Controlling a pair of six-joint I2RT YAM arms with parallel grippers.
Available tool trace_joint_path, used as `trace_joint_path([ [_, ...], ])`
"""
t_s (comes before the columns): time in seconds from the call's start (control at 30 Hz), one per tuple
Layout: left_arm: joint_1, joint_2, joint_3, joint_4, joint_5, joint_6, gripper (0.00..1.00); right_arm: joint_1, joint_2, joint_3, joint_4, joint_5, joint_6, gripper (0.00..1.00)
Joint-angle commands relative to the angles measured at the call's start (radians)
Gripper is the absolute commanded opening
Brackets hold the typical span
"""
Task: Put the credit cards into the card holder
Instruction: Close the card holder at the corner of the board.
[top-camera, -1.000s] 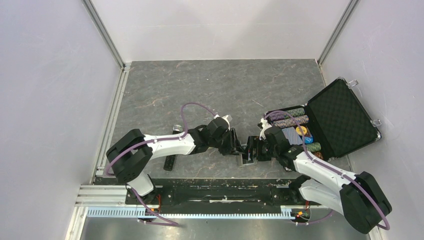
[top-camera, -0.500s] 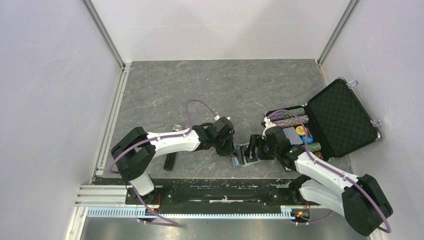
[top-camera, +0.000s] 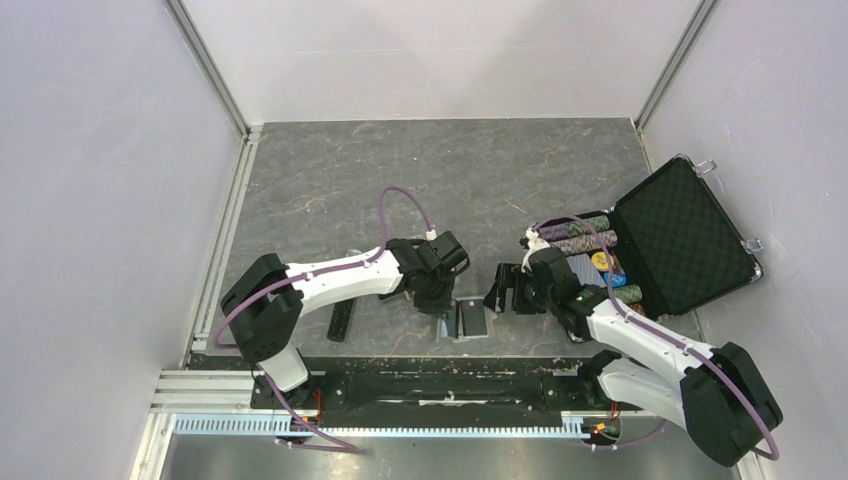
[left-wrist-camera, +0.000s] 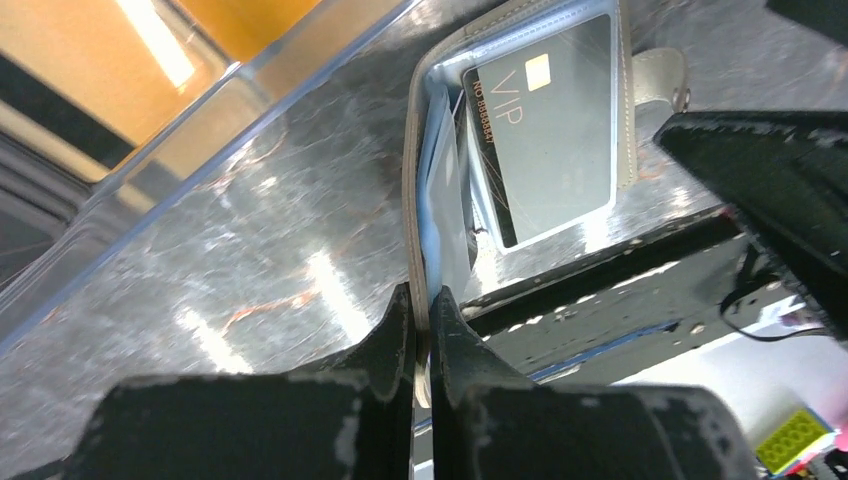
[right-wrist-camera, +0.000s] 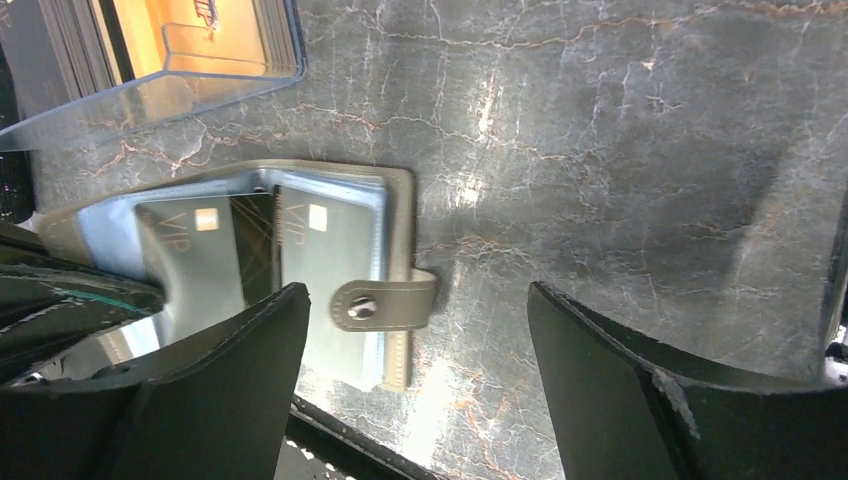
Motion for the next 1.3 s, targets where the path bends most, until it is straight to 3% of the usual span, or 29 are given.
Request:
trace_joint_path([
  [0.0, -0.002, -0.020, 0.057, -0.182, -0.094, 0.097, 0.02, -0.001, 0.031, 0.036, 0.035, -0.017, 0.007, 0.83],
  [0.13, -0.002, 0.017, 0.117, -0.221, -0.092, 0.109, 0.10, -0.001, 0.050, 0.027, 0.037, -0.044, 0.002, 0.81],
  [0.23, -0.004, 0.061, 0.177, -0.219, -0.066, 0.110, 0.33, -0.001, 0.069, 0.021, 0.040, -0.071, -0.008, 0.80],
  [0.33, -0.003, 0.103, 0.228, -0.204, -0.006, 0.109, 0.50, -0.002, 0.081, 0.022, 0.023, -0.073, -0.022, 0.73],
  [0.4, -0.004, 0.118, 0.245, -0.178, 0.030, 0.102, 0.54, -0.001, 0.076, 0.022, 0.006, -0.067, -0.026, 0.68],
  [0.57, -0.002, 0.129, 0.224, -0.047, 0.146, 0.053, 0.60, -0.001, 0.062, 0.016, -0.015, -0.059, -0.025, 0.37],
  [0.73, -0.004, 0.141, 0.159, 0.097, 0.231, -0.004, 0.70, -0.002, 0.038, 0.013, -0.022, -0.069, -0.017, 0.33],
  [0.9, -0.003, 0.169, 0.102, 0.185, 0.259, -0.049, 0.70, -0.005, 0.008, 0.010, -0.021, -0.087, 0.003, 0.34],
  [1.07, -0.004, 0.178, 0.044, 0.257, 0.261, -0.079, 0.53, -0.014, -0.025, 0.006, -0.010, -0.107, 0.012, 0.35],
  [1.27, -0.004, 0.208, 0.038, 0.247, 0.249, -0.065, 0.30, -0.025, -0.038, -0.001, 0.061, -0.165, 0.001, 0.52],
])
